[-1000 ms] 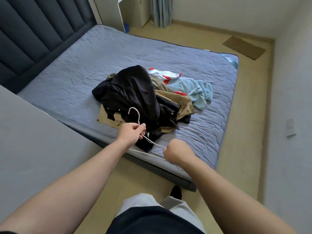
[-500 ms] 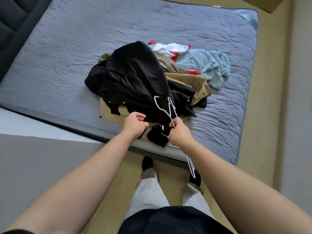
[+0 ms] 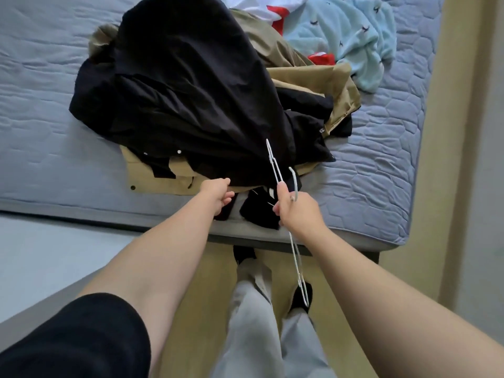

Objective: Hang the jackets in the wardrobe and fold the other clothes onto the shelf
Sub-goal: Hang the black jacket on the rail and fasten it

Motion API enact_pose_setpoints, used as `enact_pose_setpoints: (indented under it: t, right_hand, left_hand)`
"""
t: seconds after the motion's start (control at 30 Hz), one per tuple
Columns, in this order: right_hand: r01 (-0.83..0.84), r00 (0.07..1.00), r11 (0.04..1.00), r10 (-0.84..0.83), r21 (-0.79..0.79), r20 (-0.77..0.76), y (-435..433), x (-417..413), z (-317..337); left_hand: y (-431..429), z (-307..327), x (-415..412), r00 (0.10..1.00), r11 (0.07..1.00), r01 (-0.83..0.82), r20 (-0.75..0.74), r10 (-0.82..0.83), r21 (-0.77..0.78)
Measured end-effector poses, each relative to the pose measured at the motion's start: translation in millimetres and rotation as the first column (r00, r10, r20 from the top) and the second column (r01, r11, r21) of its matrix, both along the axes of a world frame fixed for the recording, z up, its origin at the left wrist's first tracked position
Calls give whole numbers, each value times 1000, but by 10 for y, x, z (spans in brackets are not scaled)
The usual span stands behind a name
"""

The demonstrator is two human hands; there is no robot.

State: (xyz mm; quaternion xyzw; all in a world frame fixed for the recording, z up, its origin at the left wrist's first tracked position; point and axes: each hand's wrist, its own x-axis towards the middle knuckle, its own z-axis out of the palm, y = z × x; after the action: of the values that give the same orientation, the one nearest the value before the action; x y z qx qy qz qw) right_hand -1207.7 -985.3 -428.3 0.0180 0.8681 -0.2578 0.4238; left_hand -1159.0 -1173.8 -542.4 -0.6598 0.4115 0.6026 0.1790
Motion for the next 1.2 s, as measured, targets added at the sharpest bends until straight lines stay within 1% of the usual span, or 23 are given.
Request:
enact_pose_setpoints:
  t: [0.07, 0.17, 0.3, 0.4, 0.47, 0.53, 0.6, 0.63, 0.7, 0.73, 0.77, 0.8, 0.87, 0.97, 1.03, 1.1, 1.2]
  right_hand:
    - [17, 1000, 999, -16, -38, 11, -11, 55, -114]
    - [35, 999, 997, -36, -70, -23, 26, 108, -274]
    - [92, 996, 980, -94, -175, -4, 35, 143, -405]
    - [118, 993, 980, -119, -163, 2, 1, 153, -429]
    - [131, 991, 979, -135, -154, -12, 0, 152, -409]
    - [135, 990, 979, -139, -154, -15, -11, 149, -333]
    - [141, 989, 979, -146, -149, -18, -15, 149, -213]
    - [140, 989, 979, -144, -150, -20, -27, 151, -121]
    - [126, 990, 979, -133, -160, -34, -63, 163, 90]
    - [117, 991, 978, -126, -171, -39, -90, 167, 203]
    - [111, 992, 976, -120, -185, -41, -124, 172, 319]
    - [101, 993, 975, -112, -200, -42, -157, 180, 440]
    - [52, 996, 970, -68, -236, -61, -210, 195, 694]
    - [-57, 990, 963, 21, -265, -136, -220, 205, 1034]
    - [-128, 977, 953, 75, -275, -198, -170, 214, 1256]
    - [-194, 963, 940, 128, -280, -237, -83, 230, 1459]
    - [-277, 944, 916, 203, -290, -261, 114, 281, 1716]
  left_hand:
    - [-56, -182, -83, 996, 996, -86, 14, 86, 35]
    - [-105, -427, -135, 984, 980, -176, 43, 172, 94]
    - [-116, -697, -139, 953, 938, -297, -14, 304, 182]
    - [-124, -817, -117, 934, 920, -342, -36, 354, 190]
    - [-97, -783, -99, 931, 921, -347, -56, 361, 175]
    - [-47, -586, -68, 920, 922, -362, -107, 377, 141]
    - [-11, -267, -12, 876, 893, -437, -172, 450, 107]
    - [-23, -48, 34, 831, 859, -501, -216, 512, 105]
    - [-88, 419, 145, 715, 772, -617, -301, 631, 152]
    - [-121, 655, 203, 664, 741, -643, -342, 665, 193]
    - [-146, 877, 254, 641, 737, -639, -377, 669, 220]
    - [-156, 1084, 300, 636, 748, -623, -408, 655, 230]
    - [-151, 1454, 381, 660, 793, -571, -455, 597, 212]
    - [-150, 1913, 462, 741, 861, -472, -446, 503, 186]
    - [-125, 2200, 516, 772, 895, -396, -454, 445, 203]
    - [-48, 2459, 610, 790, 912, -359, -456, 411, 200]
    - [142, 2810, 834, 801, 918, -350, -450, 395, 184]
